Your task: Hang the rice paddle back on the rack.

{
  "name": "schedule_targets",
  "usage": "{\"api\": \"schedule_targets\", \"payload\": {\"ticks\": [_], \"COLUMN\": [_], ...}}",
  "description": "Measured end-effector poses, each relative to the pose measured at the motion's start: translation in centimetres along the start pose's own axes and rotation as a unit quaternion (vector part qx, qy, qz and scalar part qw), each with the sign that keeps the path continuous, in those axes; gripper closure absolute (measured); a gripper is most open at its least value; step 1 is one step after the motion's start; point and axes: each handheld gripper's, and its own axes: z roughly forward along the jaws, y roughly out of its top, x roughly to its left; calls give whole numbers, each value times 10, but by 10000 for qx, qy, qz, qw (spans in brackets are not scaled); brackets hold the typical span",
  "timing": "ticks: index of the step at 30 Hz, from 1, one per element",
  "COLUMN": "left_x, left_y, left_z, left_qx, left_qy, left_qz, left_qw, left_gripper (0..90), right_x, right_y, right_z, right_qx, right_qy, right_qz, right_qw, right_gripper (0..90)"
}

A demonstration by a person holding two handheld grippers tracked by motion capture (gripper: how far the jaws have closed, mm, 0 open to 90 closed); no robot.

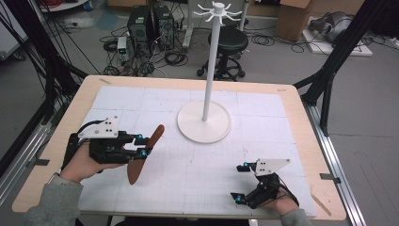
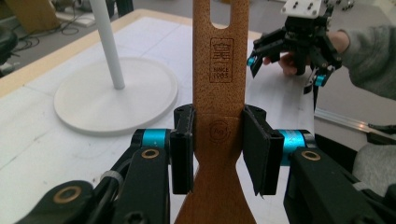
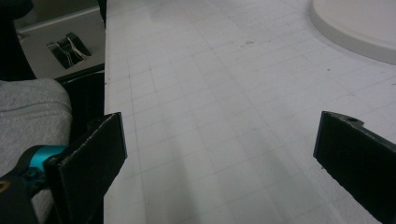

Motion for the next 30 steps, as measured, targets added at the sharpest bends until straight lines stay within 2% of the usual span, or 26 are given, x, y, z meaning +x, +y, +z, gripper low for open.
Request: {"api": "schedule_targets", "payload": {"ticks": [5,11,17,27,30], "left_x": [1,6,15,29,35], "left_y": [1,2,3,14,13], "left_z": [4,9,10,4,6], "left_qx": [-357,-536,-574,-863,-827], "left_qy": [68,-44,-29,143,191], "left_qz": [168,124,24,-193,-237], "left_qw": [9992,9985,9983,9960,9961], "left_gripper": [656,656,656,656,656], "right_x": [0,1,0,0,1], "right_y": [0,0,-1,-1,-2], "right_z": [0,-1,-2,-5,-8], "right_qx": [-12,-29,-59,-125,-145], "right_qy": [0,9,4,13,12], "right_qz": [6,-1,5,6,37], "right_qw": [10000,10000,10000,9999,9999], "right_gripper": [12,12,12,12,11]}}
